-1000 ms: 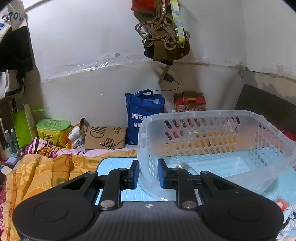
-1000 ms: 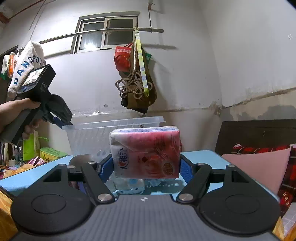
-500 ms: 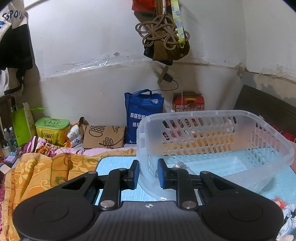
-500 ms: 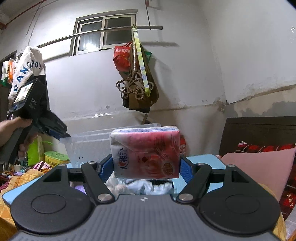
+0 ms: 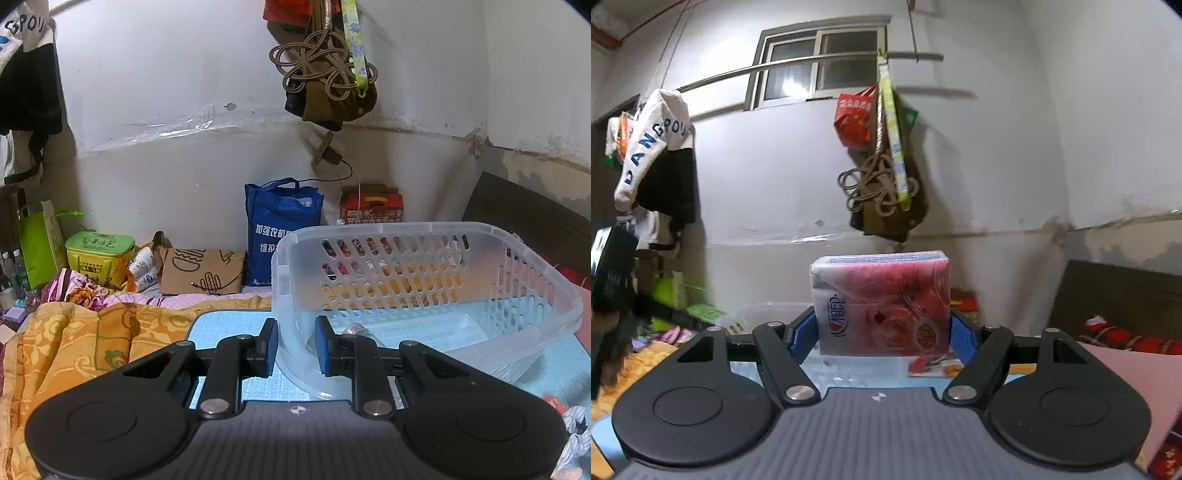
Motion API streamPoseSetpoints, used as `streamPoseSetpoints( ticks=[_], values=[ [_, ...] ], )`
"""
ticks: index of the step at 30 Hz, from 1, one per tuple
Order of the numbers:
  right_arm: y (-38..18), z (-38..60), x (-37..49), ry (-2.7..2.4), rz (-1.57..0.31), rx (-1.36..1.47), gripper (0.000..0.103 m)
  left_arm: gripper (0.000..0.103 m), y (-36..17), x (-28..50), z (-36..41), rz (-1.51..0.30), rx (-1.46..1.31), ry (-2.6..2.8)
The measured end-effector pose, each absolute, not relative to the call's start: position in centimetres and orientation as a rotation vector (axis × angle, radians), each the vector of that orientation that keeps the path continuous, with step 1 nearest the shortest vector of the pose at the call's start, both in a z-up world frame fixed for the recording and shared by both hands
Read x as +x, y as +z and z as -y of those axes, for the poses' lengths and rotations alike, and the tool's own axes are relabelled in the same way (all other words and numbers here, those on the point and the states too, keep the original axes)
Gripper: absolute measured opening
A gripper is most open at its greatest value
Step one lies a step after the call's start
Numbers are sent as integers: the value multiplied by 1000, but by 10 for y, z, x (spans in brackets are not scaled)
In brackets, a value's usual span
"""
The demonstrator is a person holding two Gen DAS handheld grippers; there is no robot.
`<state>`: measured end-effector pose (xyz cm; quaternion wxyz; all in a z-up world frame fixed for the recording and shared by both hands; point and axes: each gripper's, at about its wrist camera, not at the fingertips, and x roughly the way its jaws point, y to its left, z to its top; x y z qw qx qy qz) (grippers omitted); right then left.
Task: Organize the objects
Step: 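Carry the tissue pack into the white basket and release it, then grasp the blue striped cloth bundle with the right gripper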
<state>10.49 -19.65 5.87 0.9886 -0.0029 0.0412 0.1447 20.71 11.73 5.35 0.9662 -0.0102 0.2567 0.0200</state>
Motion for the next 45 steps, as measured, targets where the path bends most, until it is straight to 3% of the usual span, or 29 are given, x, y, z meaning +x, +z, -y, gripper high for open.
streamPoseSetpoints(
  ticks=[9,18,20,22,26,34,45],
  values=[
    [86,162,154,297,-138,-162,75,26,52,208,-117,-516,-10,46],
    [69,146,196,421,-355,-116,75,26,51,207,-118,-515,-3,44],
    [67,145,198,443,-371,-97,79,26,51,206,-118,-515,-2,42],
    [66,139,203,423,-393,-129,103,26,51,207,-118,-515,-2,43],
    [68,132,190,279,-237,-198,103,27,51,206,-116,-517,-5,42],
    [54,168,150,239,-272,-82,103,28,53,205,-116,-519,-3,36],
    [-23,206,110,283,-510,122,103,28,51,205,-115,-516,-5,30]
  ],
)
